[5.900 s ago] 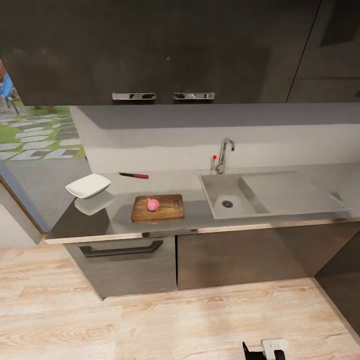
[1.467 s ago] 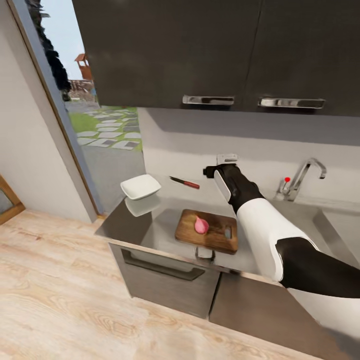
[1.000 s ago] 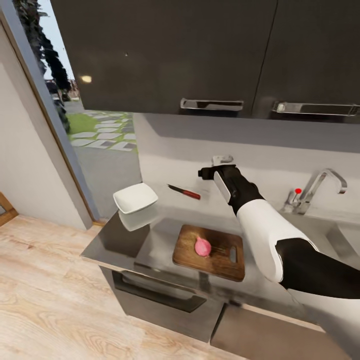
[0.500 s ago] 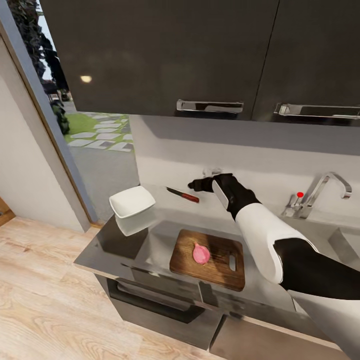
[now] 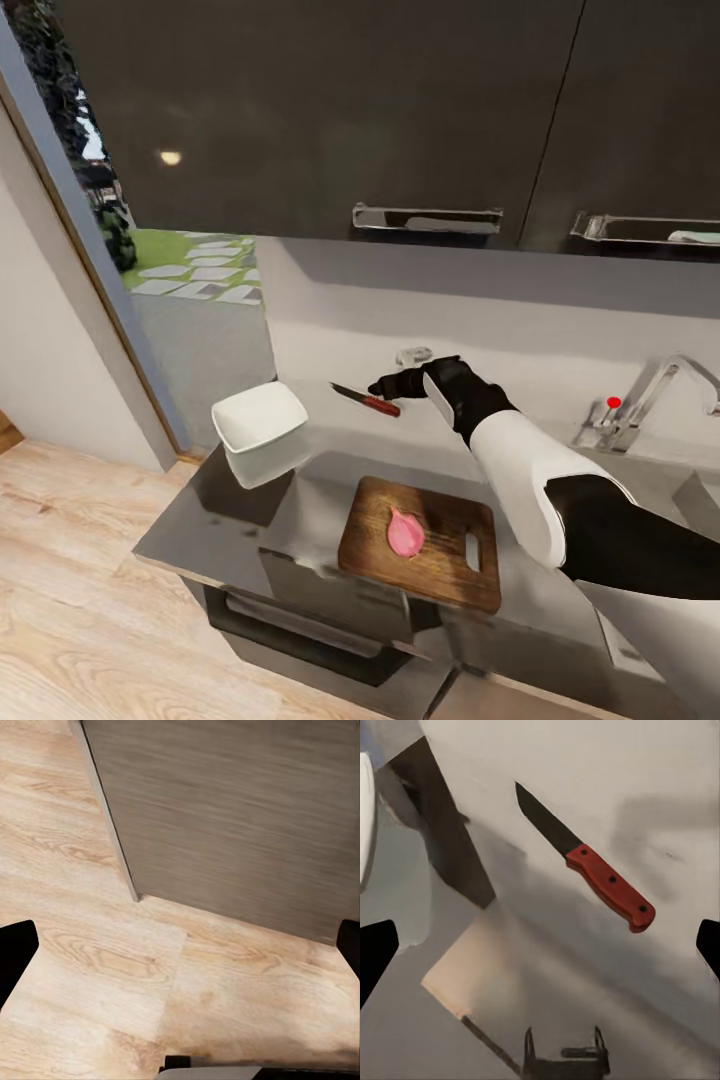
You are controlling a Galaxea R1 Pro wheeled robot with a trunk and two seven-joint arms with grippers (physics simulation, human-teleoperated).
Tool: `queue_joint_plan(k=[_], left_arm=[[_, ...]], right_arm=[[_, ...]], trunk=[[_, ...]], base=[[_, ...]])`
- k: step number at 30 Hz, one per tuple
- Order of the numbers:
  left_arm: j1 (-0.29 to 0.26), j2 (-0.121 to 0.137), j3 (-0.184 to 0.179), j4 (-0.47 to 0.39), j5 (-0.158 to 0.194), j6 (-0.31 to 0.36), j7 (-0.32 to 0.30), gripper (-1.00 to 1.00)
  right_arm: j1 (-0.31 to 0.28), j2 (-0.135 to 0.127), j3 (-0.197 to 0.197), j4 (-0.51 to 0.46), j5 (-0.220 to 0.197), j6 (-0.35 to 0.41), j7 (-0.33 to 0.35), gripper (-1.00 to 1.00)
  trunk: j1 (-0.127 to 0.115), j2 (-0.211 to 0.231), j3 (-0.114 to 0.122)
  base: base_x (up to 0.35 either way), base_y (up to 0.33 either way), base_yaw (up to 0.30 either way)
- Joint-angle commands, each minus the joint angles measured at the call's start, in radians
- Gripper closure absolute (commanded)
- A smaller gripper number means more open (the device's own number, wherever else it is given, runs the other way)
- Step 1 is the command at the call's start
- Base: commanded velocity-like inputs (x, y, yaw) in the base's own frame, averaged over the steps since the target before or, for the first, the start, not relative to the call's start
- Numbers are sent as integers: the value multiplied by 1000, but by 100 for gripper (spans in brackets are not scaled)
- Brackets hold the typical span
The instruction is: In the kitchen, take the Vidalia onion out of the sink, dice it on the chopping board with the paring knife, put the diced onion into the bowl on the countertop, then place both the paring knife and the chopping board into the sink.
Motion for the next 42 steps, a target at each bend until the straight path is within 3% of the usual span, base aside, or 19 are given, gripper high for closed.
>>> queue_joint_plan(k=[1,8,16,33,42], left_arm=[[0,1,-5,0,9,-2,4,-100],[0,-3,-5,8,8,-2,4,-100],[0,-5,-5,10,7,-2,3,-100],[0,-6,-5,11,8,-2,3,-100],[0,-6,-5,23,7,-2,3,-100]], right_arm=[[-1,0,1,2,16,4,17,-100],[-1,-13,2,16,25,2,43,-100],[-1,-15,1,62,26,-37,48,-100],[-1,-56,2,94,26,-87,51,-100],[2,-61,2,94,26,-90,53,-100]], trunk=[[1,-2,-2],[1,-2,-2],[1,-2,-4],[1,-2,-29],[1,-2,-43]], base=[[310,0,0],[304,0,0],[60,0,0],[6,0,0],[179,0,0]])
